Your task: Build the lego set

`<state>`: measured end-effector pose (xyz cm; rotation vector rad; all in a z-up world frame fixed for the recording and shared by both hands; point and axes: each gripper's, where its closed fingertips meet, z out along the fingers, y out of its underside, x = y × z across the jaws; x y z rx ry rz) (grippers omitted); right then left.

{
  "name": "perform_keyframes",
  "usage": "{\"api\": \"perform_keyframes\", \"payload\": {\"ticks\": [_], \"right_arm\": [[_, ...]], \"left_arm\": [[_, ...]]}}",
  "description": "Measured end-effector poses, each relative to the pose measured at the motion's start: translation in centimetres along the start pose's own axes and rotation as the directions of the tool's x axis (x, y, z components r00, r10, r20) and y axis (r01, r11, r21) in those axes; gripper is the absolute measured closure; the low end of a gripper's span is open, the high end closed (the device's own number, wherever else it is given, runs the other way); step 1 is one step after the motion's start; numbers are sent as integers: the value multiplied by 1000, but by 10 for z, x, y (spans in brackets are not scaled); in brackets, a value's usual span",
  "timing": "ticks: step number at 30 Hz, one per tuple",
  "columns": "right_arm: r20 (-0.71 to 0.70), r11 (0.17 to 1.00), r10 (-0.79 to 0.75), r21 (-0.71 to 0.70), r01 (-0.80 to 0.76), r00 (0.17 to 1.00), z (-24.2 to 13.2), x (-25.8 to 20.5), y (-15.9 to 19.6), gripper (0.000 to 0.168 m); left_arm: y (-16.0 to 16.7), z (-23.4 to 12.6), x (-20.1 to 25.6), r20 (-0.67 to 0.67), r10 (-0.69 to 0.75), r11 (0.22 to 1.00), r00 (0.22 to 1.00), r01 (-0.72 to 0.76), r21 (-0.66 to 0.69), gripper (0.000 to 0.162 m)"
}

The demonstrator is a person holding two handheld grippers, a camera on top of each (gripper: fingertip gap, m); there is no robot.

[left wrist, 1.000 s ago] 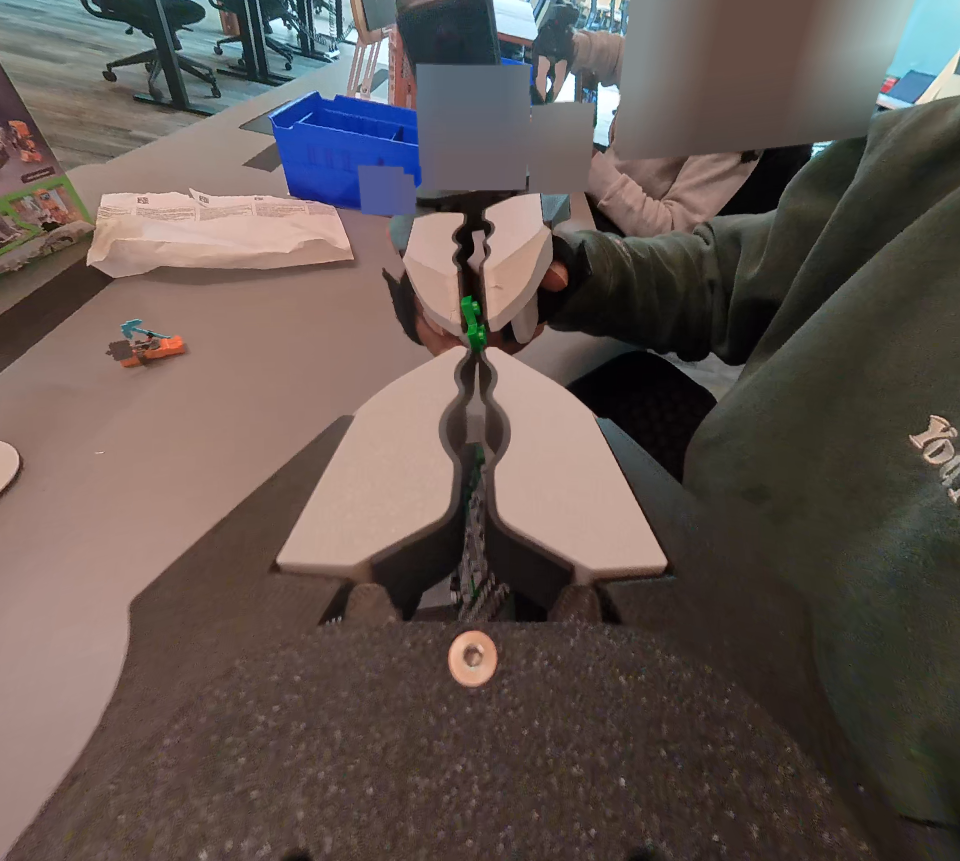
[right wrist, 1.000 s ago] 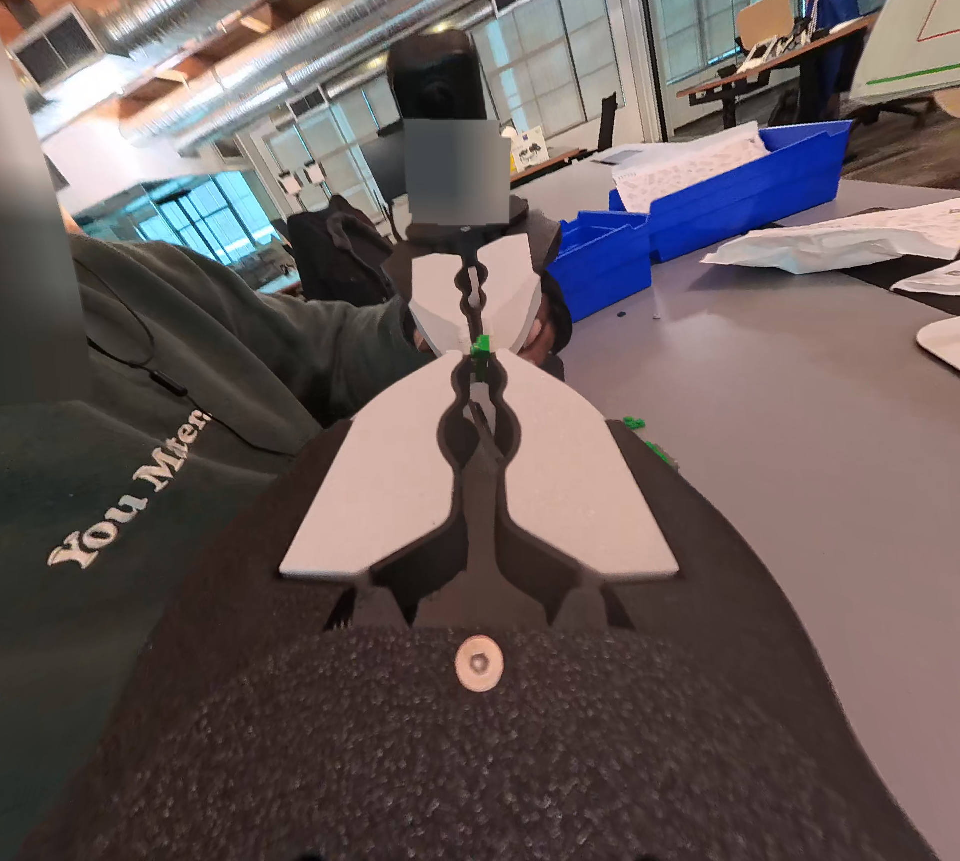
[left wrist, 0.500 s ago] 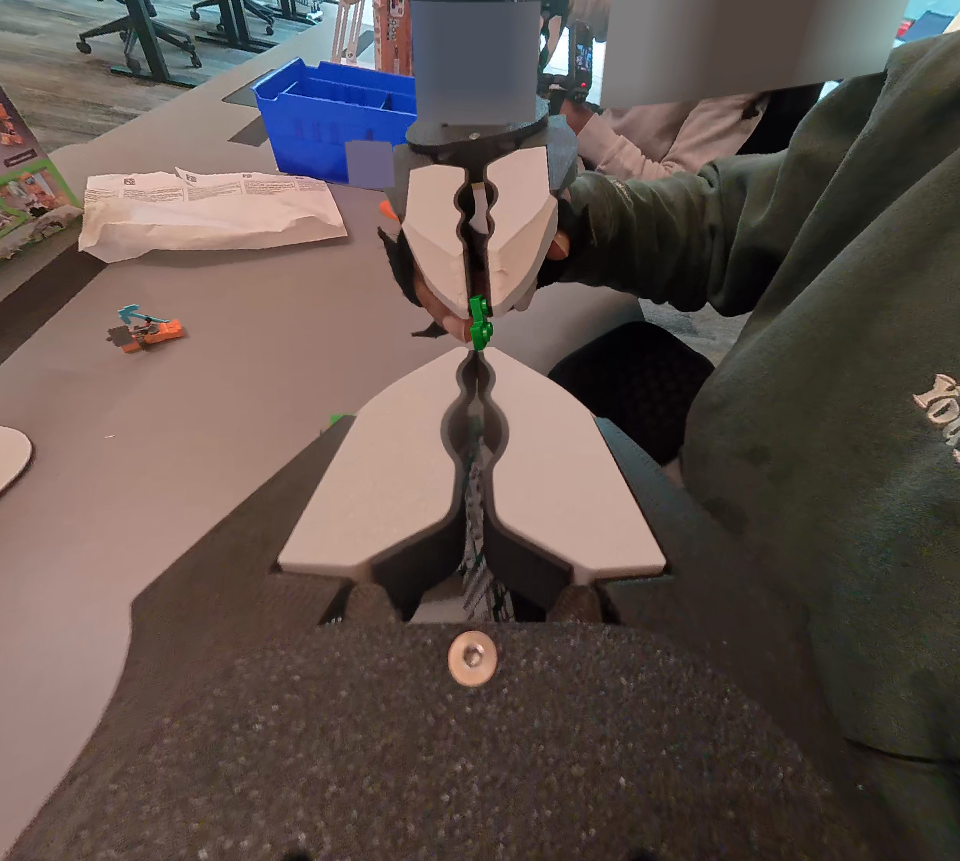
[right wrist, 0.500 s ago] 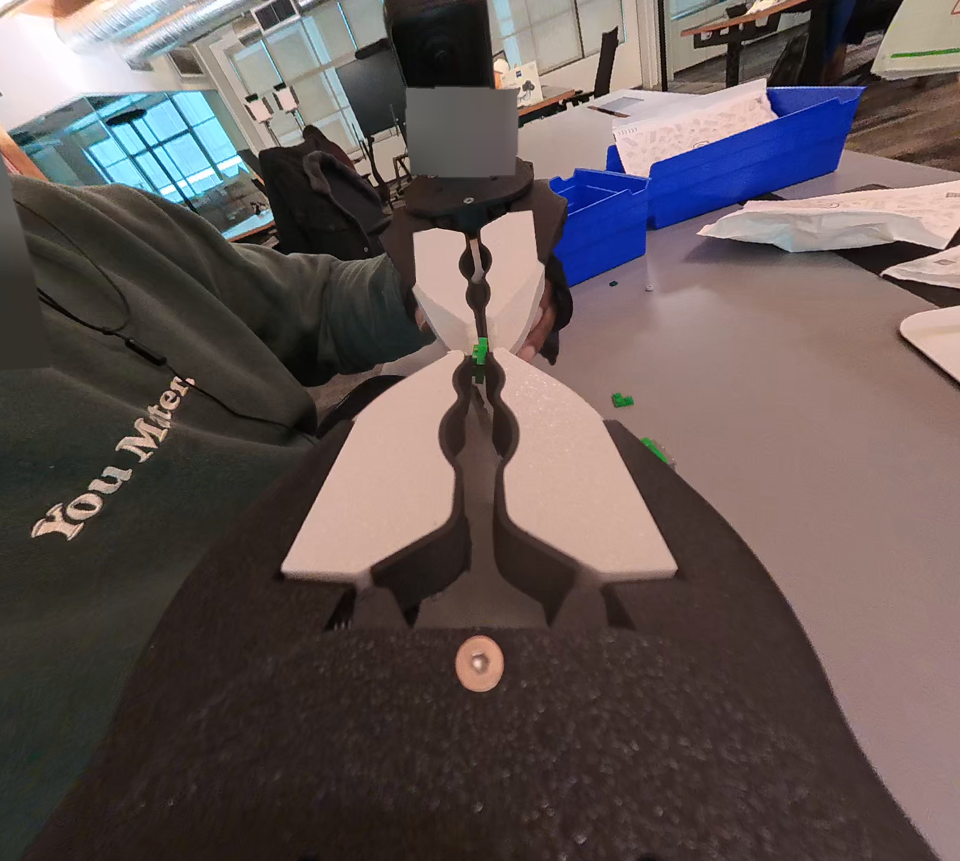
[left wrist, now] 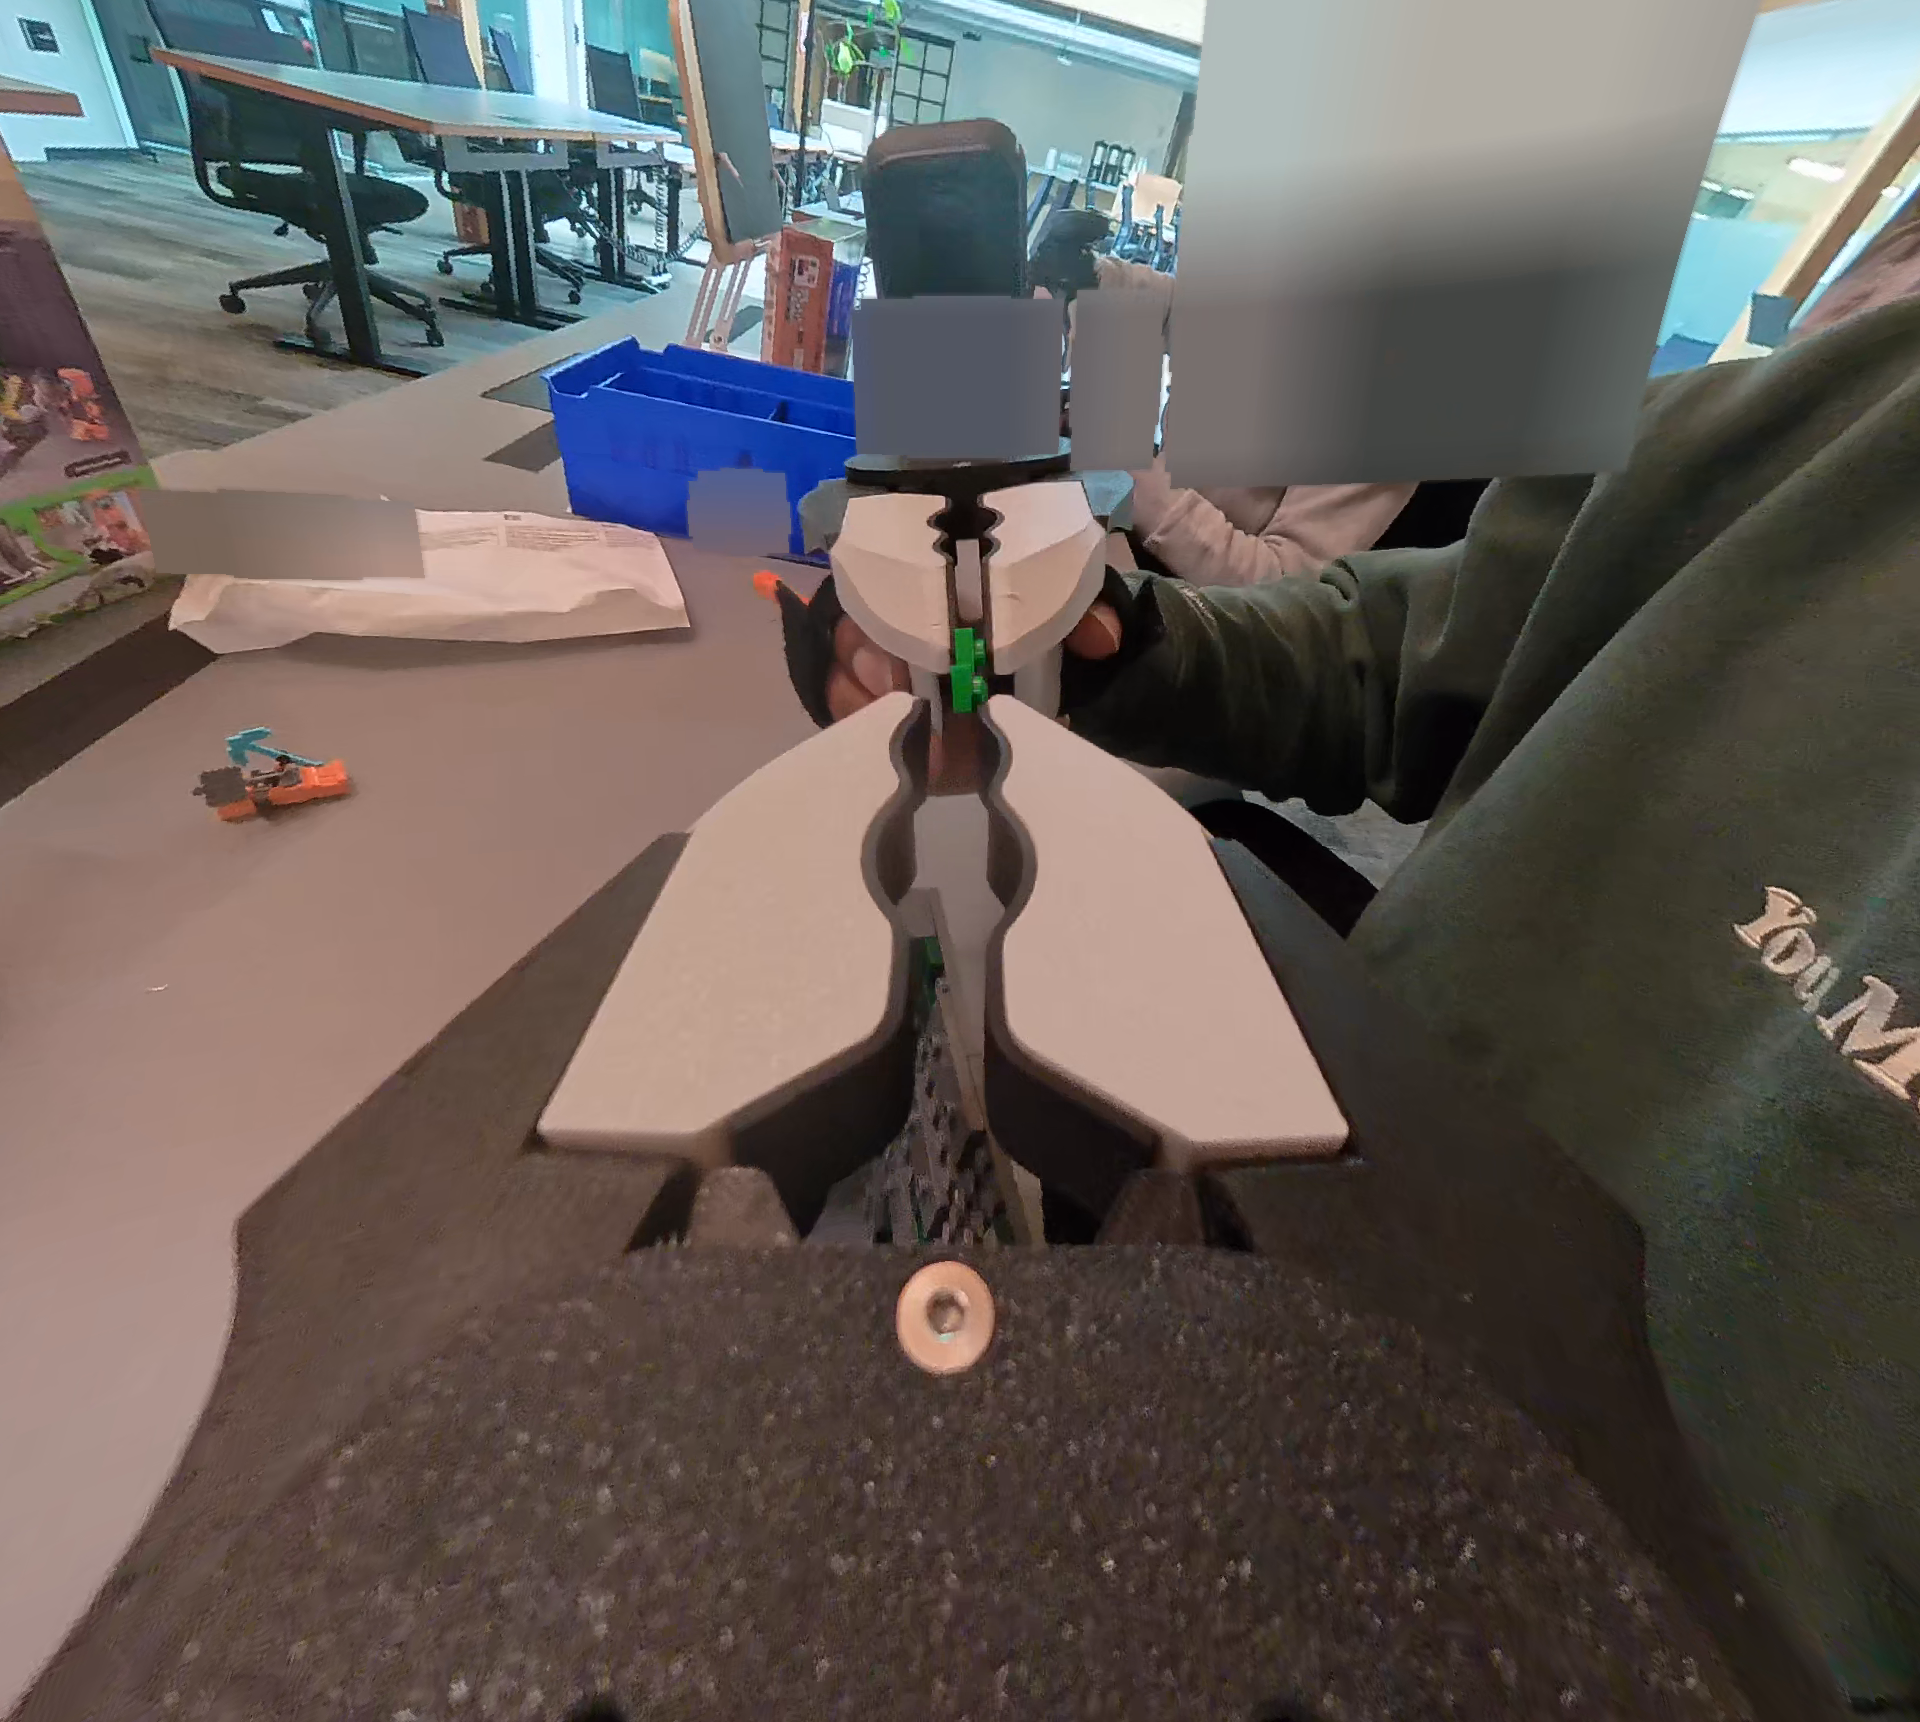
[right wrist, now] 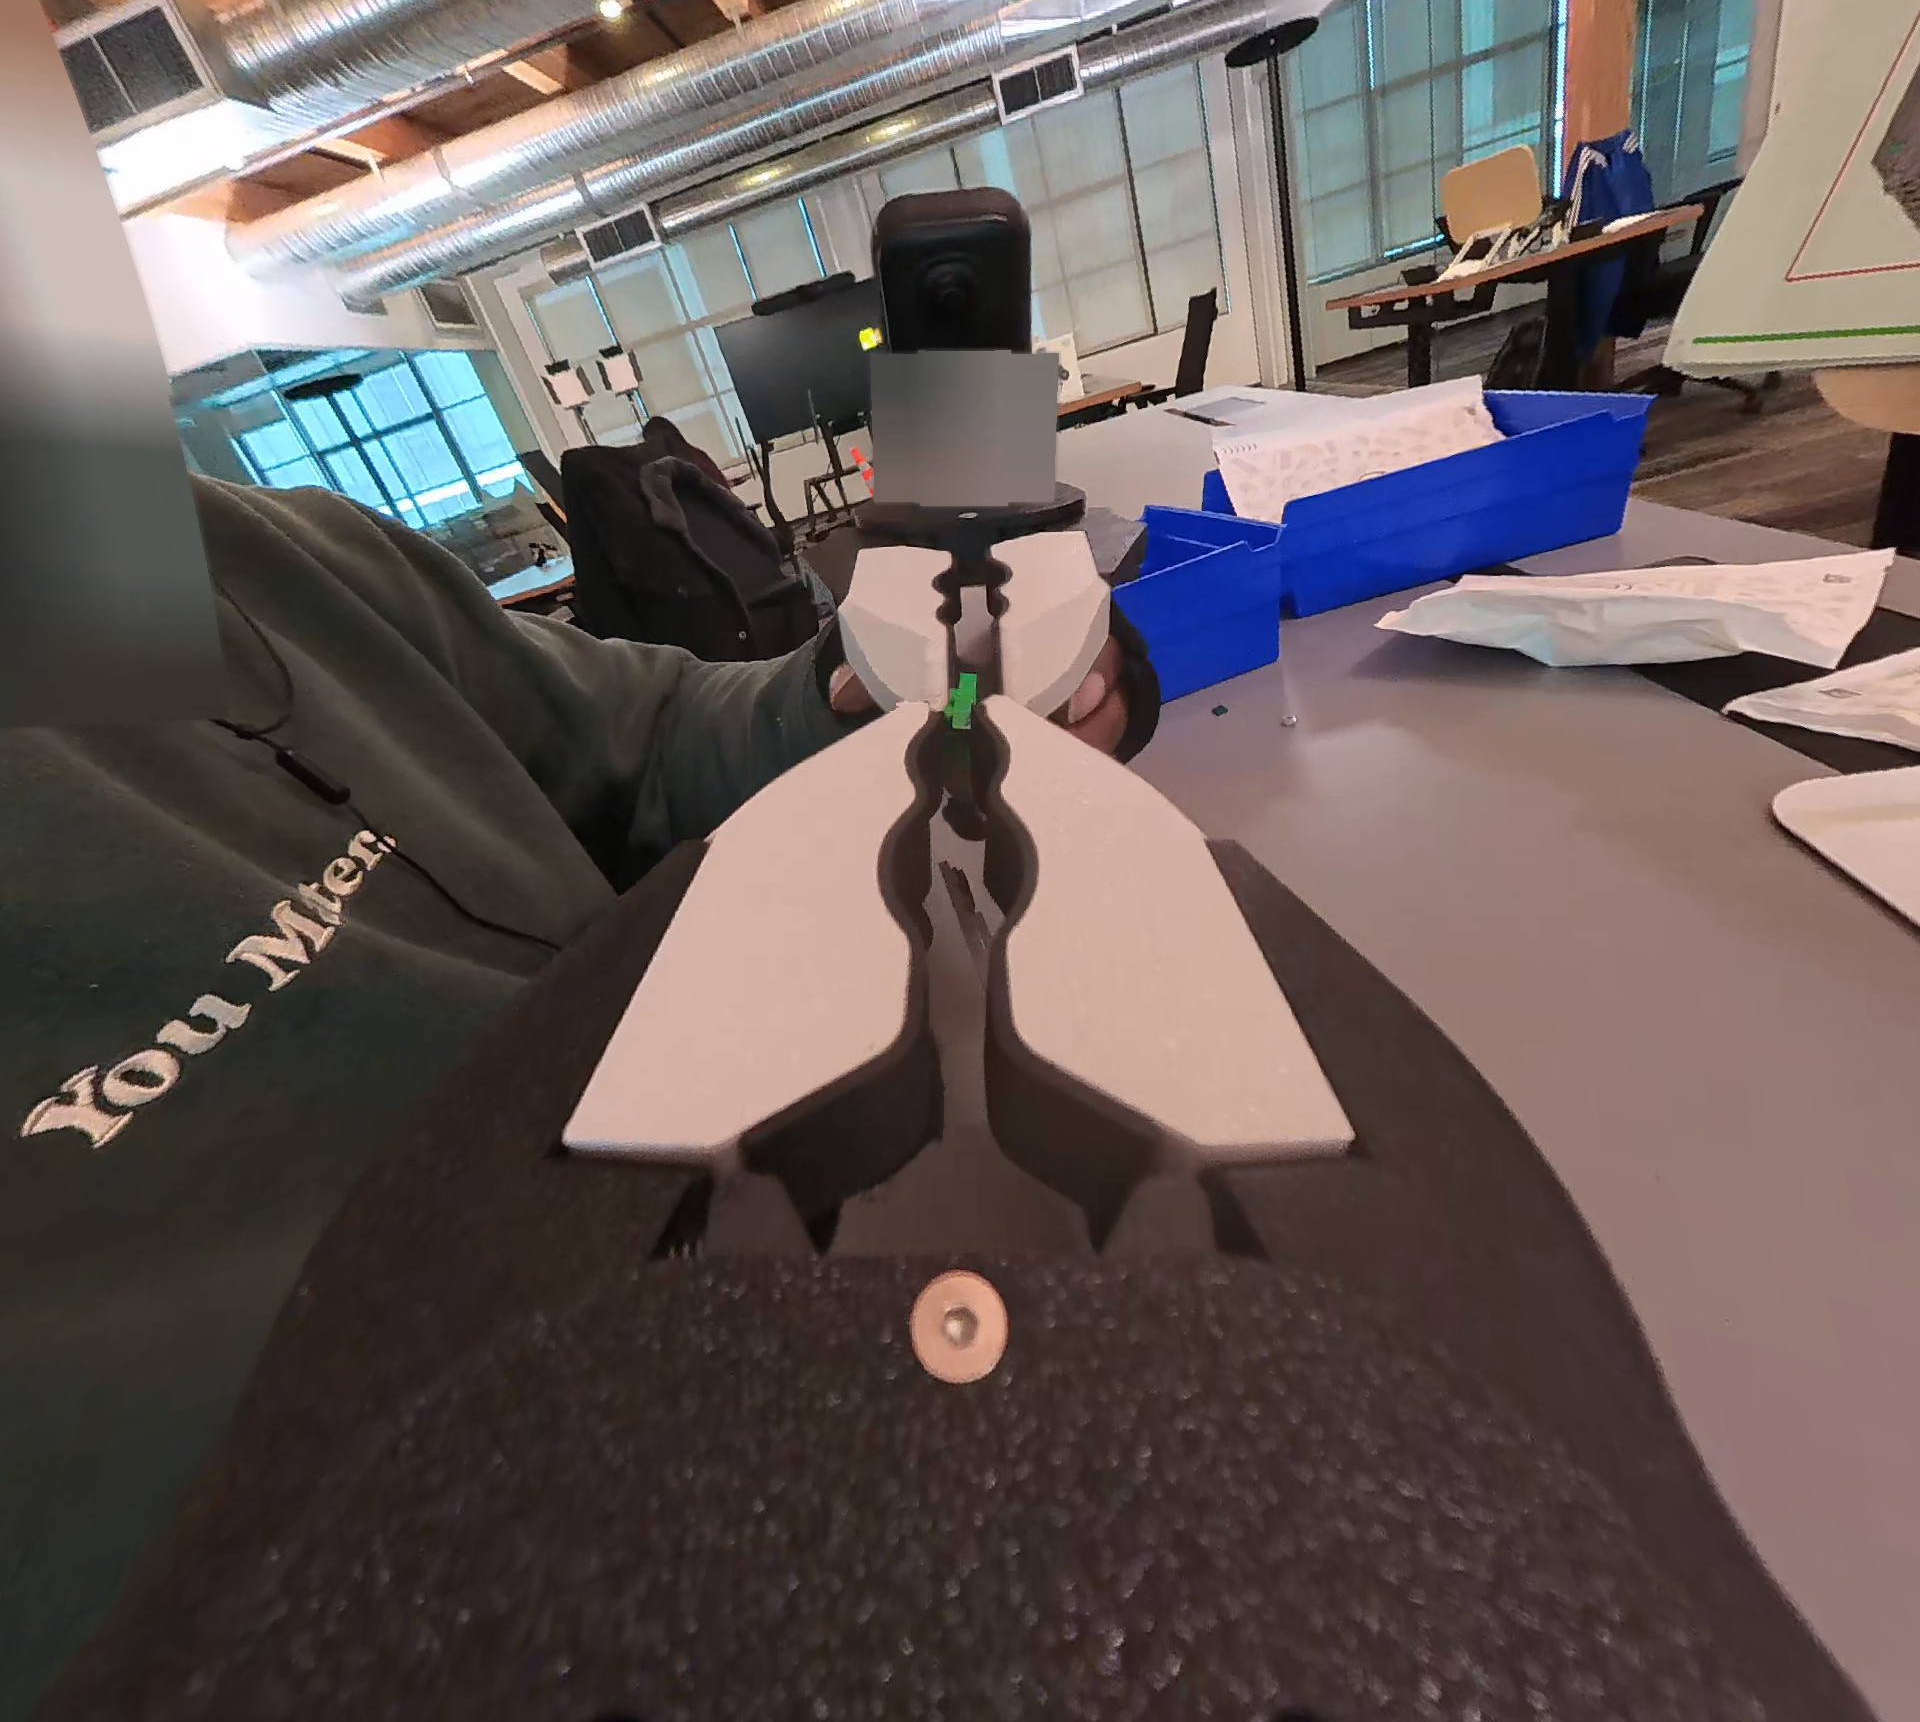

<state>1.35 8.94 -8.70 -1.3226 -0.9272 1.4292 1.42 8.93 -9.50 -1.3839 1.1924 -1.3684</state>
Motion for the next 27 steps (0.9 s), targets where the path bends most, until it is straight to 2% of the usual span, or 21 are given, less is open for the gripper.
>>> {"api": "perform_keyframes", "payload": {"ticks": [7,11,19,23,27], "right_arm": [[0,1000,-2,24,2,1000,-3,-1,1,164],[-13,1000,-13,-2,13,1000,-3,0,7,164],[-52,975,-113,-199,100,992,-3,3,21,157],[-44,945,-155,-299,135,987,-1,2,31,163],[-50,972,-120,-207,107,991,1,0,23,164]], "left_arm": [[0,3,3,-17,-4,1000,1000,4,7,159],[5,3,3,-22,-10,999,1000,9,-41,159],[24,0,2,-24,55,971,998,-59,-233,159],[27,1,4,-32,94,953,995,-99,-287,159],[19,0,4,-23,114,967,993,-116,-228,159]]}}
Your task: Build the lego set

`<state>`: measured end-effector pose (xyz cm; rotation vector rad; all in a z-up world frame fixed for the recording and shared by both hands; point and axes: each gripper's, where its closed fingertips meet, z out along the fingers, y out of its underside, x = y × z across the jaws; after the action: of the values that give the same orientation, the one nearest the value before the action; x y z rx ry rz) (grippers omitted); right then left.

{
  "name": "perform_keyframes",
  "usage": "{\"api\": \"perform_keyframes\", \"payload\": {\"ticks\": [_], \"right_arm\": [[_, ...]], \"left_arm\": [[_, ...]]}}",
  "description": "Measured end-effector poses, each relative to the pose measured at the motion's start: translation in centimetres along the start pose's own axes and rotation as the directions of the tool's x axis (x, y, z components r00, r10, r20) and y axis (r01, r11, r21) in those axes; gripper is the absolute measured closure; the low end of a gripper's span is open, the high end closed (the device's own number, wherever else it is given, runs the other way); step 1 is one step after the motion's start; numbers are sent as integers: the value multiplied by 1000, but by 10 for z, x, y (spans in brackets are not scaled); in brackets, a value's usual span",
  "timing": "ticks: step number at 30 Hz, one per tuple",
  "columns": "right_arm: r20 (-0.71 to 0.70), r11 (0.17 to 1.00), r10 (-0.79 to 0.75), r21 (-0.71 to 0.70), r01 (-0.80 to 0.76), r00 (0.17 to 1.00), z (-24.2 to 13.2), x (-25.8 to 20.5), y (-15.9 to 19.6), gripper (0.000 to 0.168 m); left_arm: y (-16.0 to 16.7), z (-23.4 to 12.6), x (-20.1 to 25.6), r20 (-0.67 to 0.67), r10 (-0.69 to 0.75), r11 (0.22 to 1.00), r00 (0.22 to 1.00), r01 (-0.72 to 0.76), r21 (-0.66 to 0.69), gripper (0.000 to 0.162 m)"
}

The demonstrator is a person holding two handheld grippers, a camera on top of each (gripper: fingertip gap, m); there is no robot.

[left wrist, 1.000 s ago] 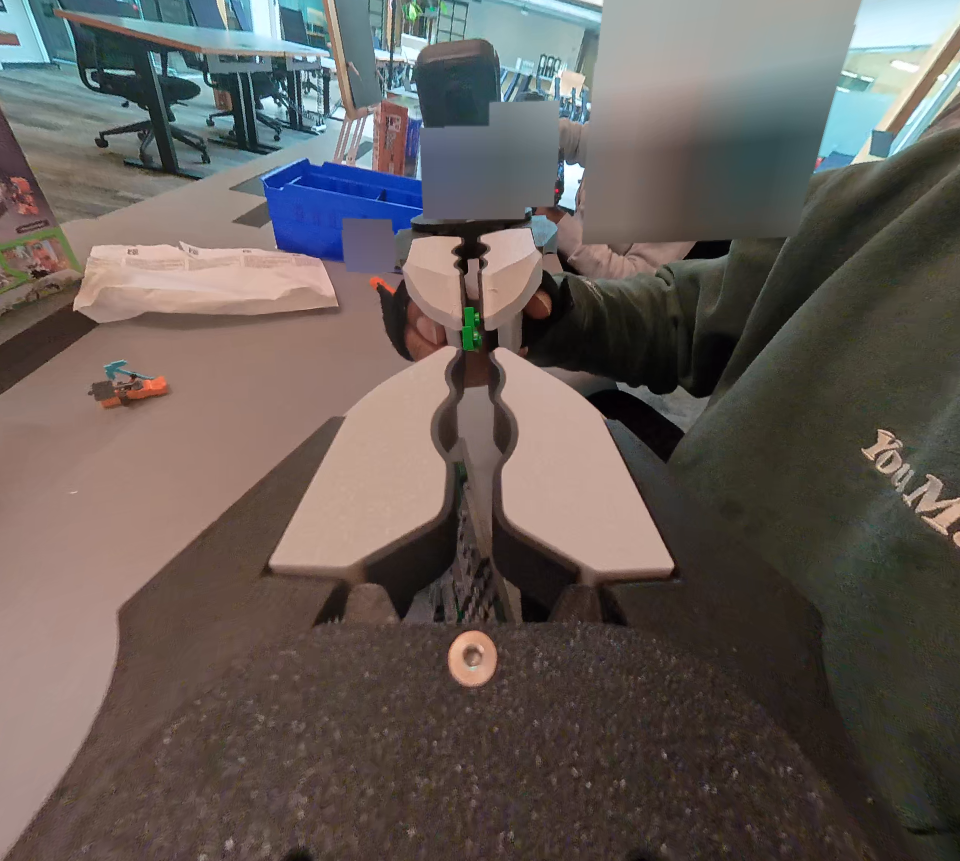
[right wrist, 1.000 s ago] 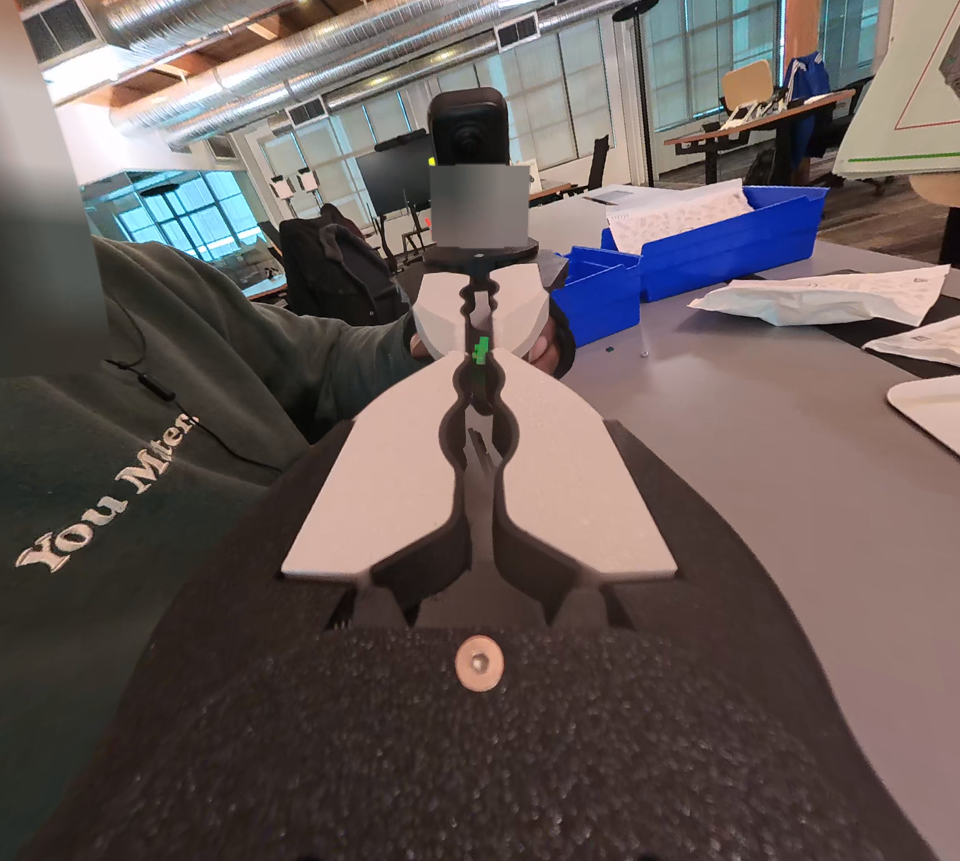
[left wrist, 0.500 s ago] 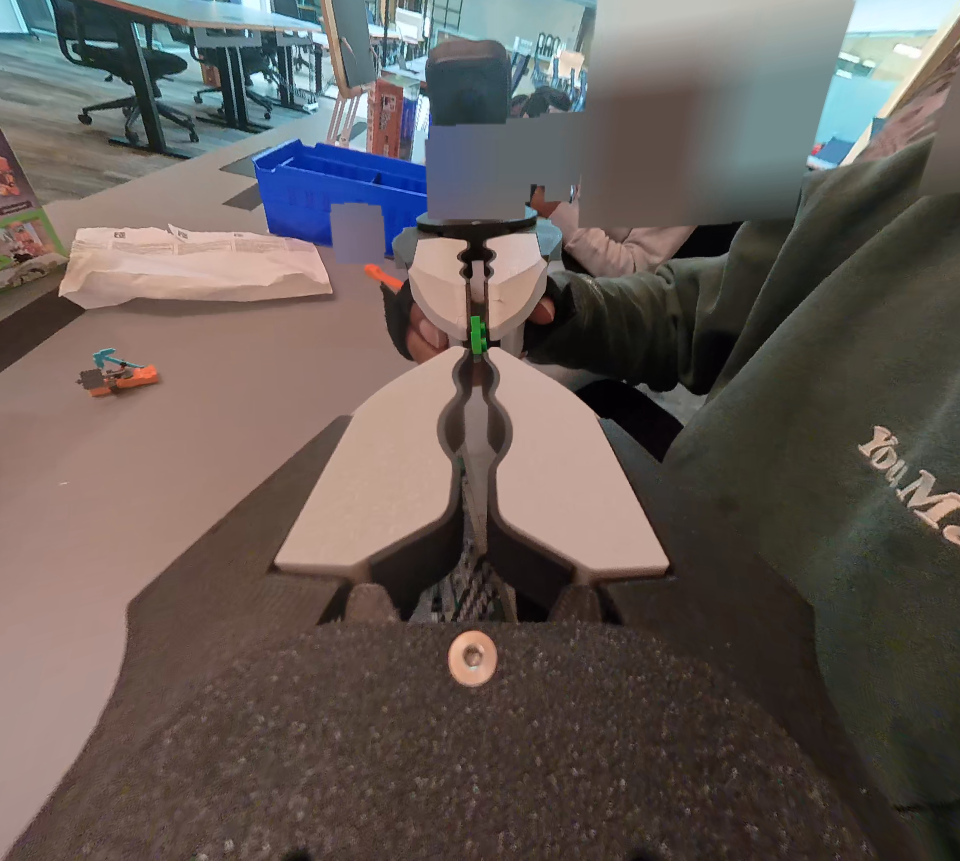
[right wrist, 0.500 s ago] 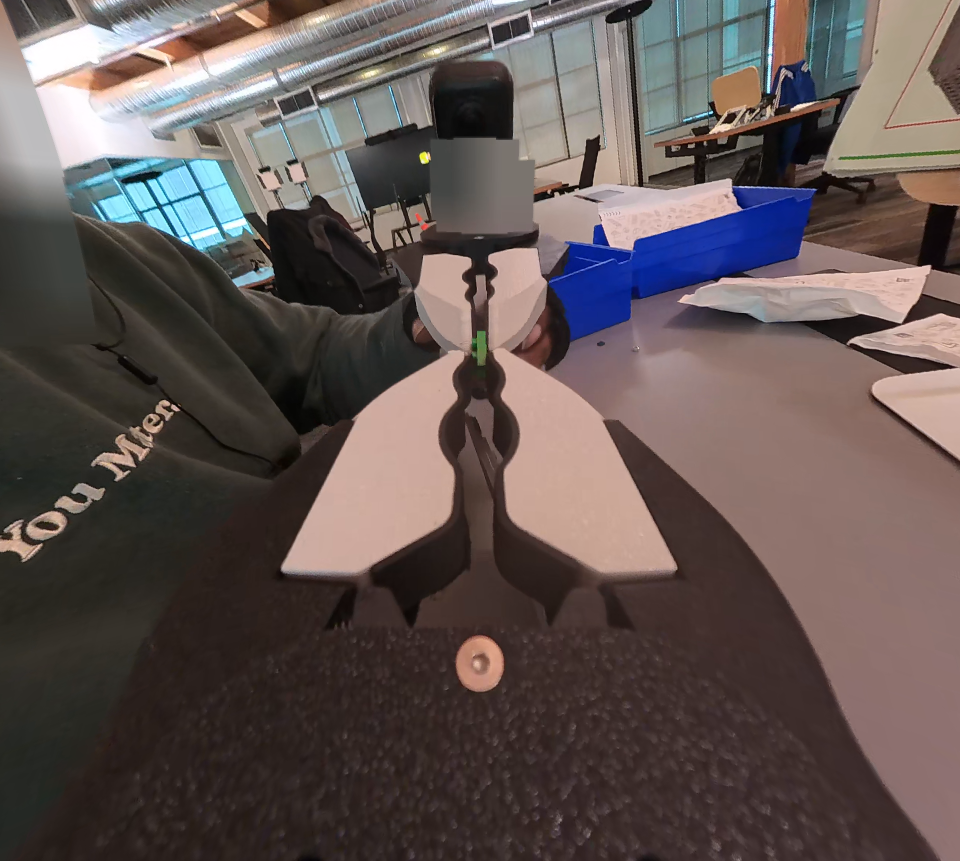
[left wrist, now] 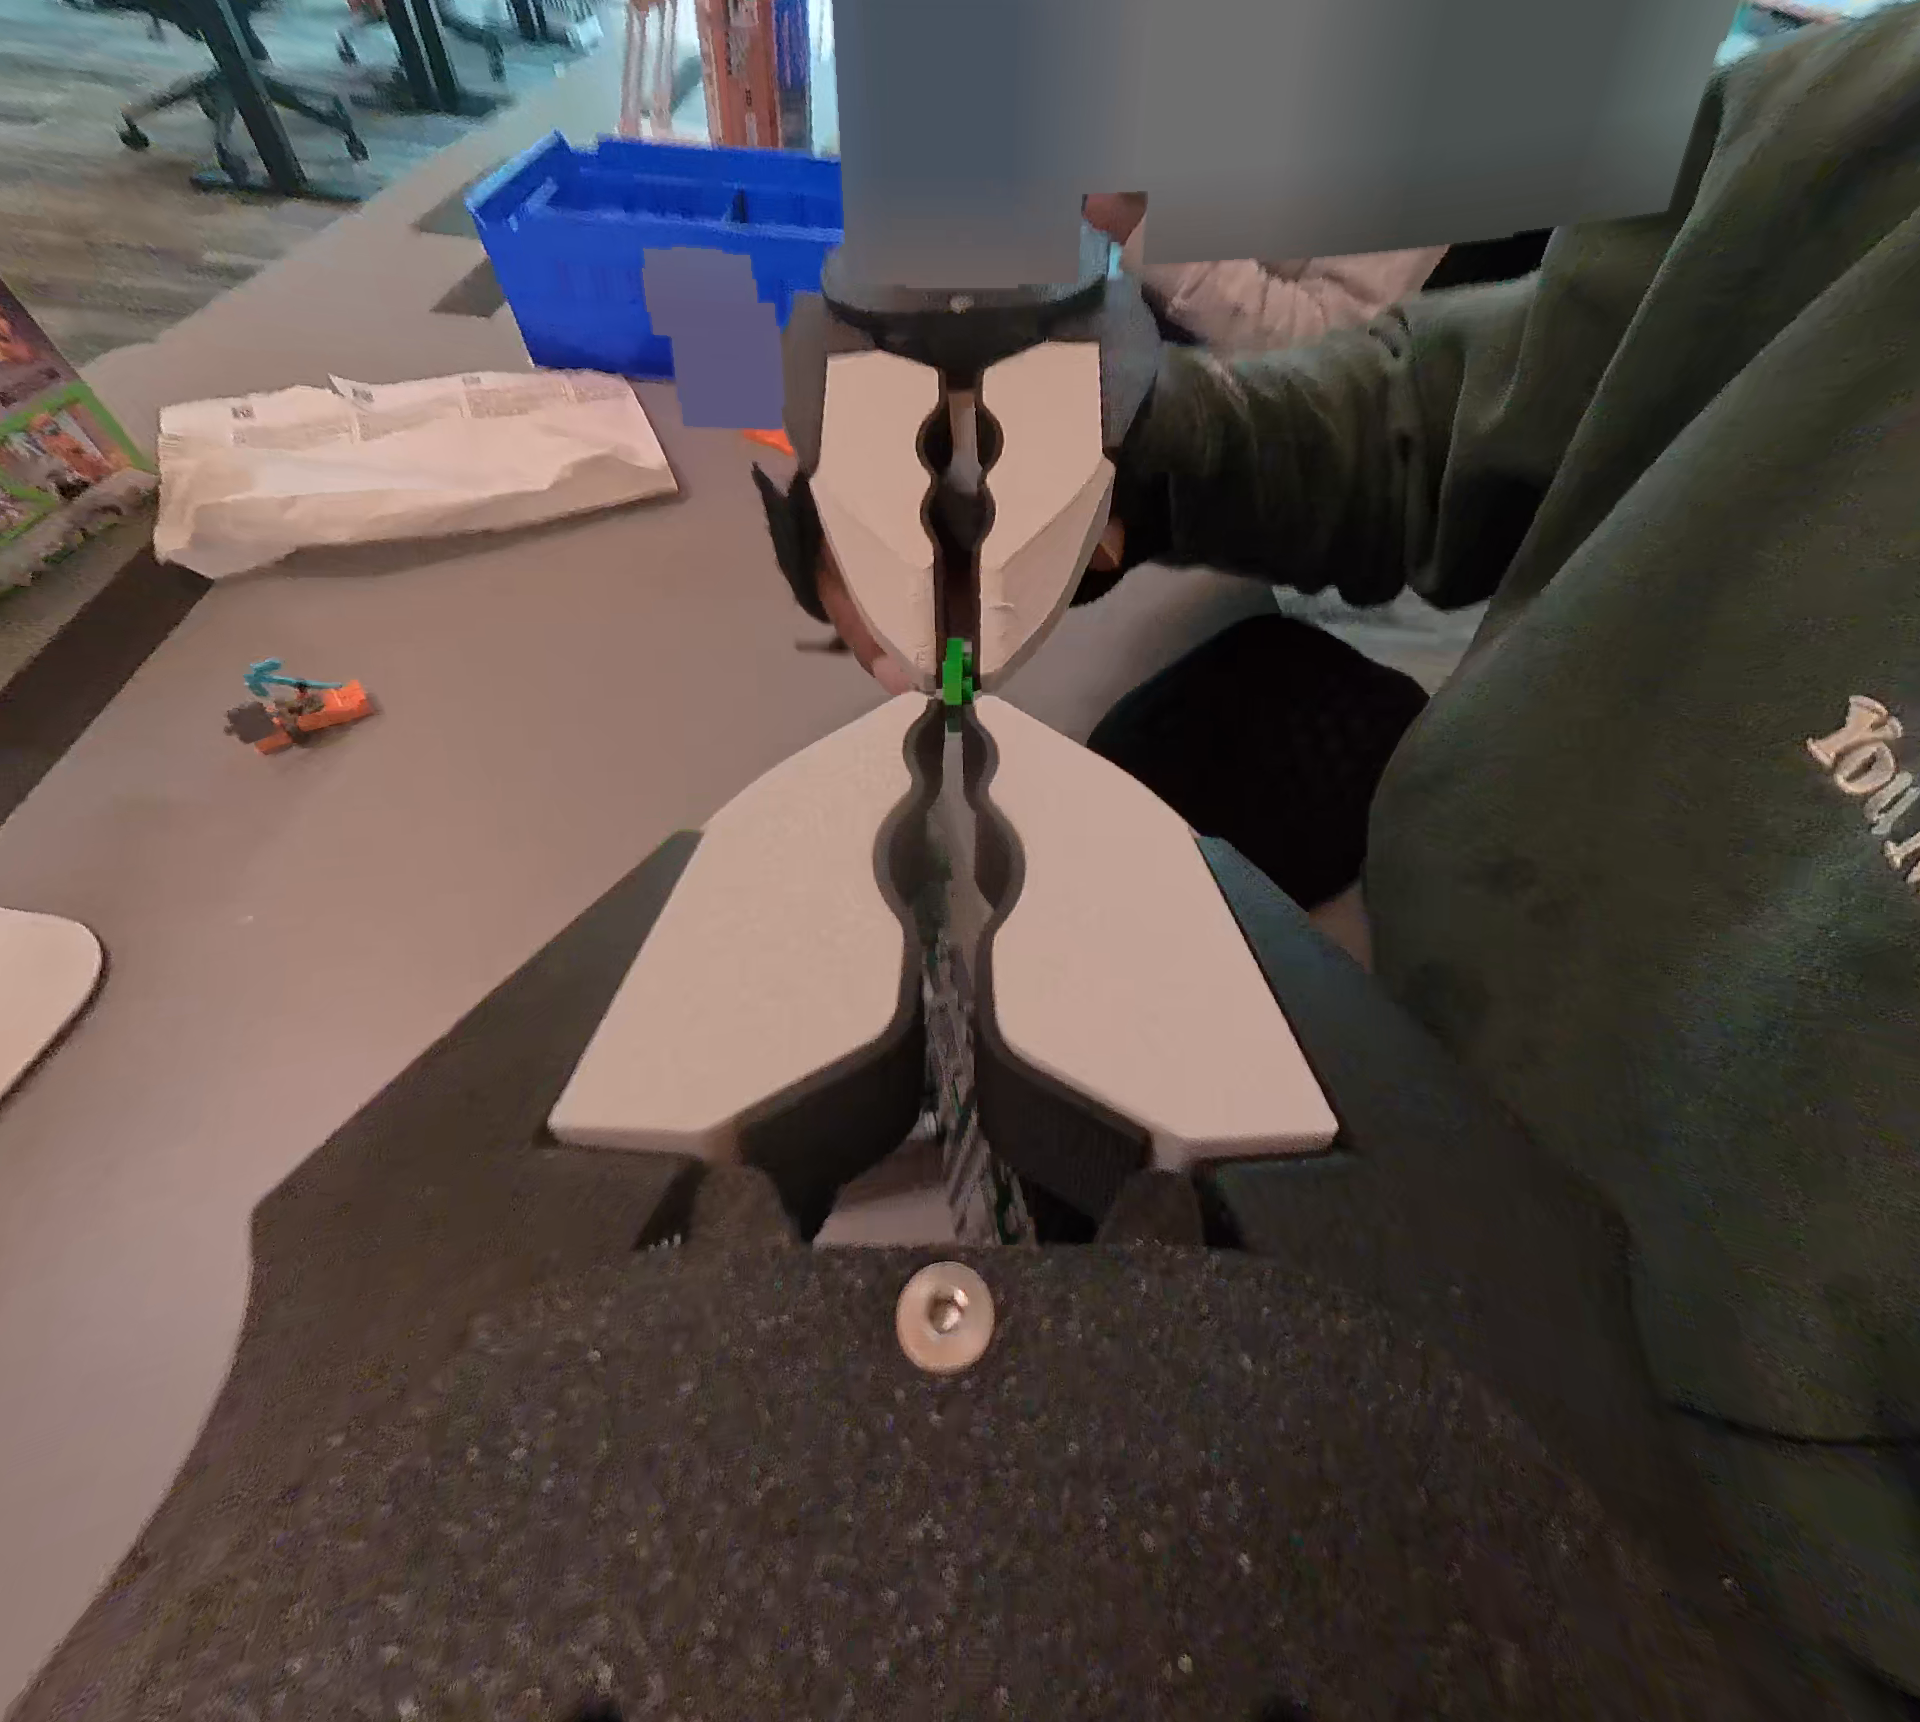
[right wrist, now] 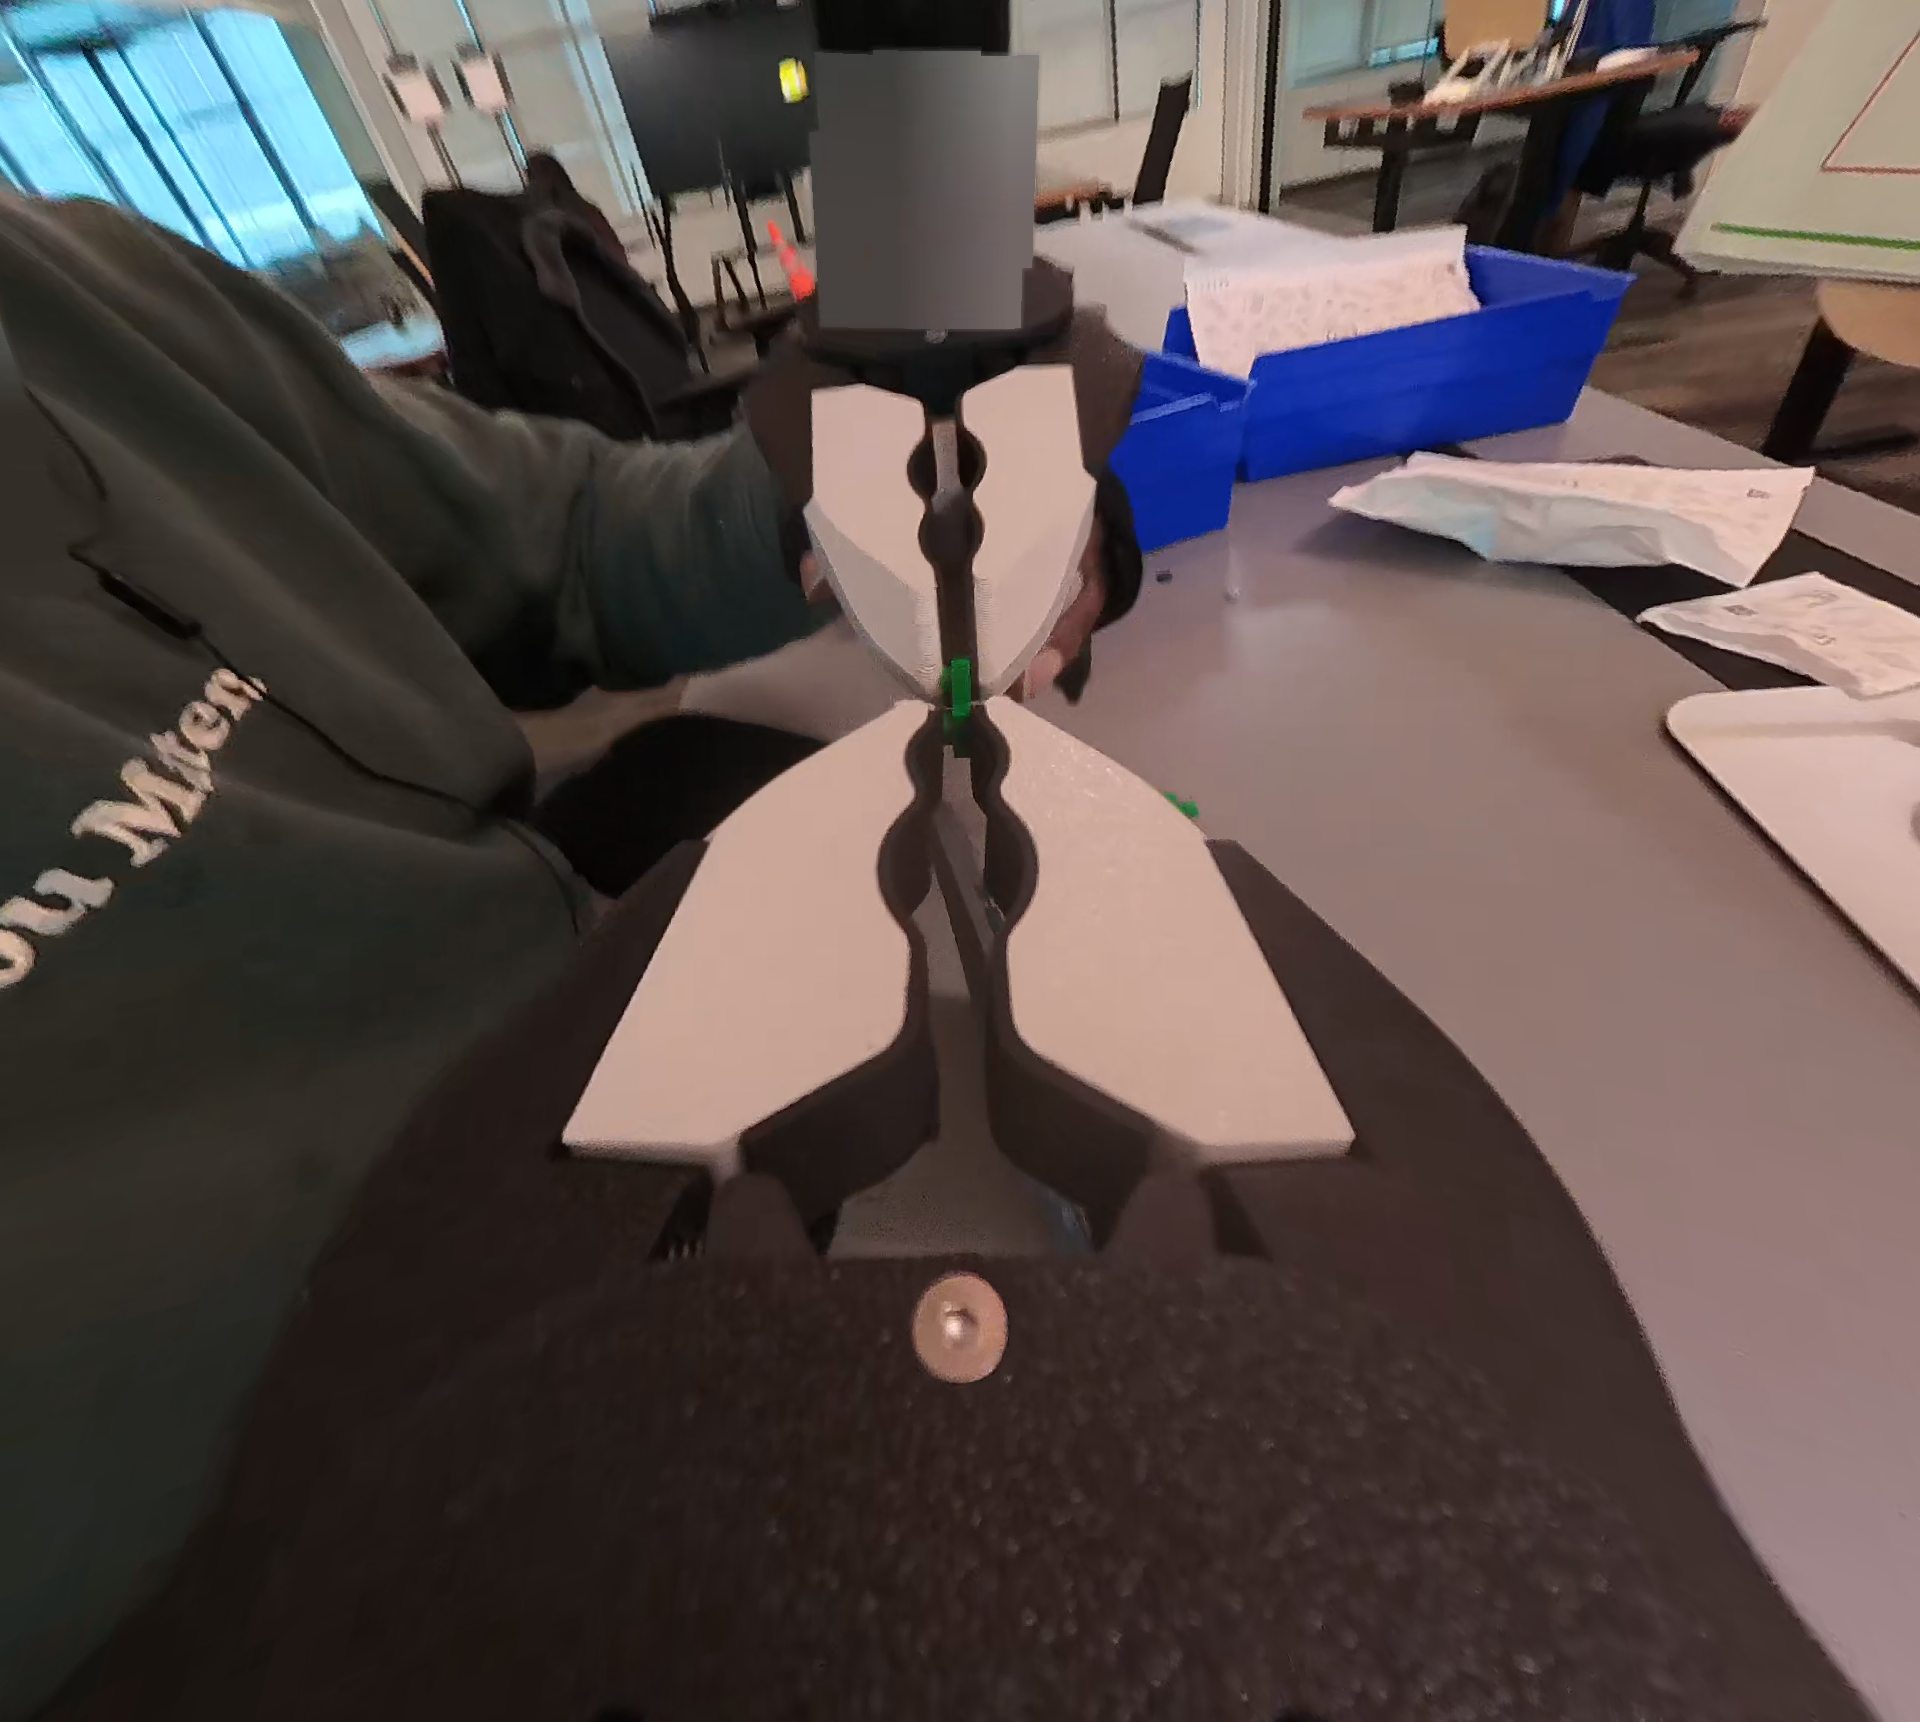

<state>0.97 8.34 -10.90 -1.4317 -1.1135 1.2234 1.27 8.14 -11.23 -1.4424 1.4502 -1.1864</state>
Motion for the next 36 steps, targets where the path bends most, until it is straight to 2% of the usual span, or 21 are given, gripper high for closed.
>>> {"api": "perform_keyframes", "payload": {"ticks": [6,9,13,30,34,36], "right_arm": [[38,952,128,276,-134,991,-6,3,-20,164],[40,935,134,327,-140,990,-6,4,-24,164],[39,915,121,383,-127,992,-8,2,-32,164],[56,889,116,439,-129,992,-11,-2,-38,164],[38,923,108,368,-114,993,-9,0,-31,163],[25,941,86,326,-90,996,-11,0,-31,157]], "left_arm": [[-16,-3,-5,53,-31,982,998,20,188,151],[-24,-4,-5,56,-61,964,997,45,262,152],[-30,-2,-2,52,-71,953,996,53,297,155],[-39,-2,0,41,-80,939,996,61,337,157],[-33,-1,-1,30,-72,960,997,62,272,158],[-27,-1,-1,27,-60,975,998,53,216,158]]}}
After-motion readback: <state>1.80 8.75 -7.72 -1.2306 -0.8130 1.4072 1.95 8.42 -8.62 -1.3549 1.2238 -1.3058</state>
